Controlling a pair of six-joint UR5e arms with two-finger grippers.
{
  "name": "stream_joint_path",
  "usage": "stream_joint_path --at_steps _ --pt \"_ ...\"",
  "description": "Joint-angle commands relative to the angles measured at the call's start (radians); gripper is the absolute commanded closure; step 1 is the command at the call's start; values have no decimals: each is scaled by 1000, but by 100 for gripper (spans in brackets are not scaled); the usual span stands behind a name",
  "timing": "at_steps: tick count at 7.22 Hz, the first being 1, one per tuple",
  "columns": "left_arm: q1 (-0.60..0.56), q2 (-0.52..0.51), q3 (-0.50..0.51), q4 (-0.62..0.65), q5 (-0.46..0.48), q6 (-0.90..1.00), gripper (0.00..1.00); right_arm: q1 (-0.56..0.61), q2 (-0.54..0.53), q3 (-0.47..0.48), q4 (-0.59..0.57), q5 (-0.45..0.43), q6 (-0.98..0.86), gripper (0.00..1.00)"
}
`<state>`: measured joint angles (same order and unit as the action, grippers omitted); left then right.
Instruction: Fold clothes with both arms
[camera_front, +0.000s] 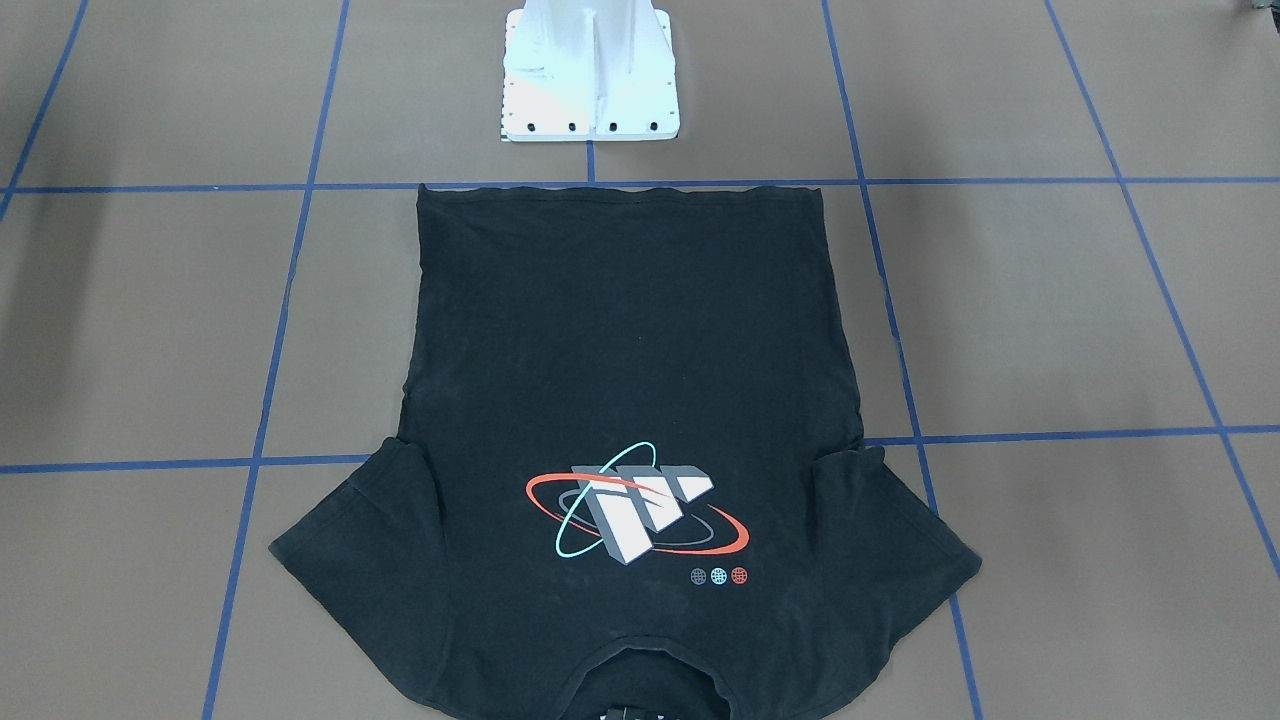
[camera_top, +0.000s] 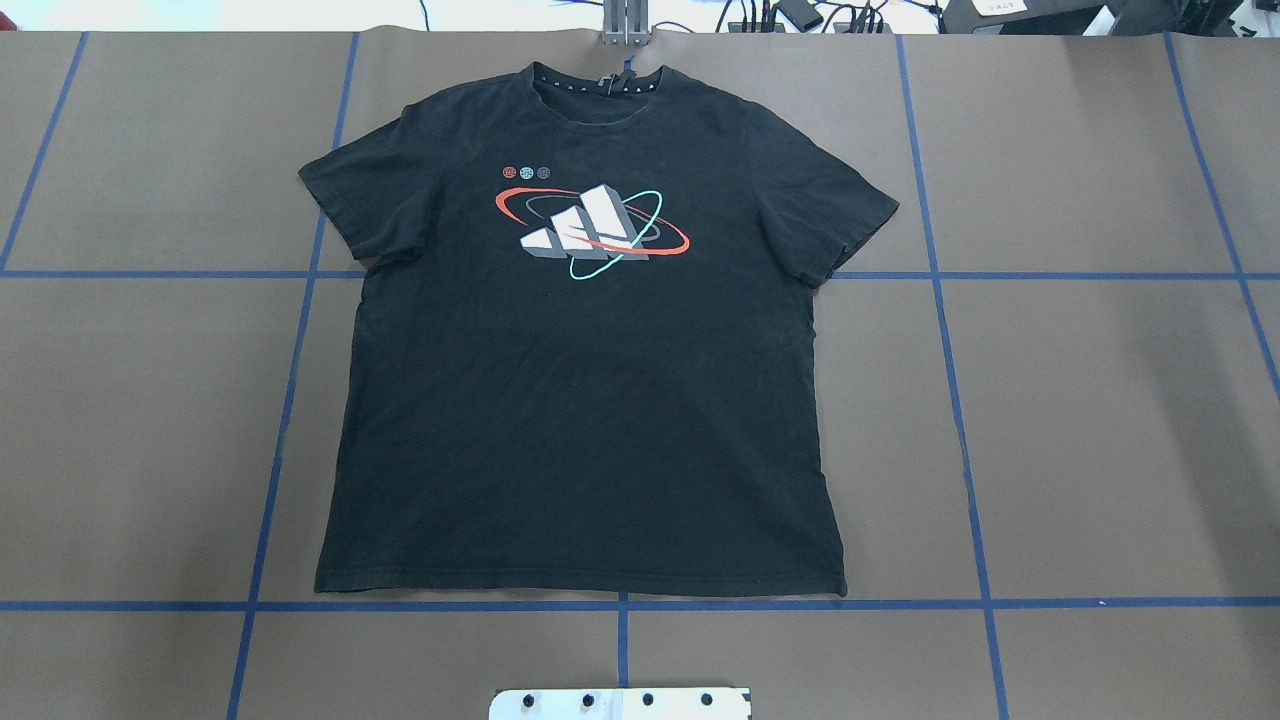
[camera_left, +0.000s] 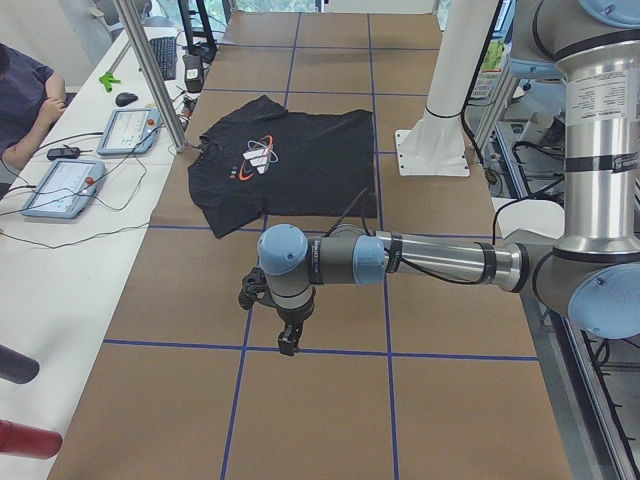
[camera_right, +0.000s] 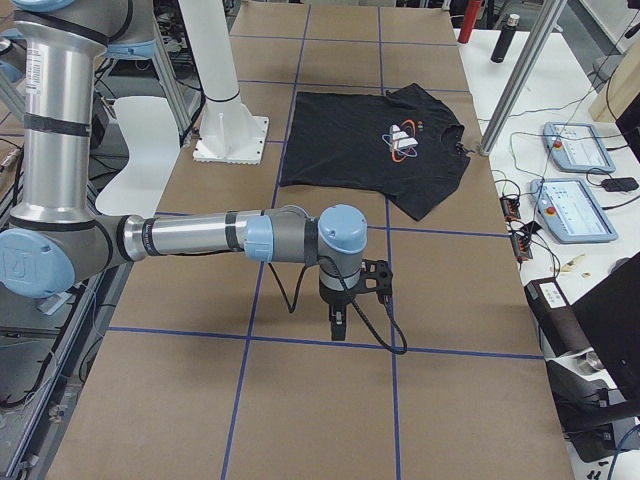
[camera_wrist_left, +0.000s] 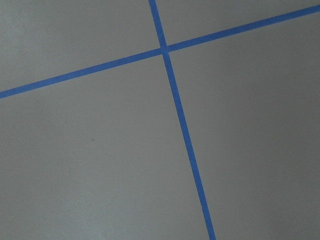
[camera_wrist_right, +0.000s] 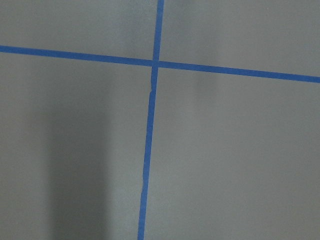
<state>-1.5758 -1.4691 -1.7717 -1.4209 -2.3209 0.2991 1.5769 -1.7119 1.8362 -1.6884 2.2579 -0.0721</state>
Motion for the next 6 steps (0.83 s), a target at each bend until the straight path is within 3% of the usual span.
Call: stream_joint_path --at_steps 1,3,4,6 --pt "0 -2 -18 0 -2 3 0 0 0 2 1 0 0 0" --pt "0 -2 -67 -1 3 2 0 -5 3 3 7 -1 -3 0" --pt "2 -13 -75 -9 6 -2 0 -23 9 0 86 5 8 0" --pt "2 -60 -95 -18 -3 0 0 -118 56 -3 147 5 169 0"
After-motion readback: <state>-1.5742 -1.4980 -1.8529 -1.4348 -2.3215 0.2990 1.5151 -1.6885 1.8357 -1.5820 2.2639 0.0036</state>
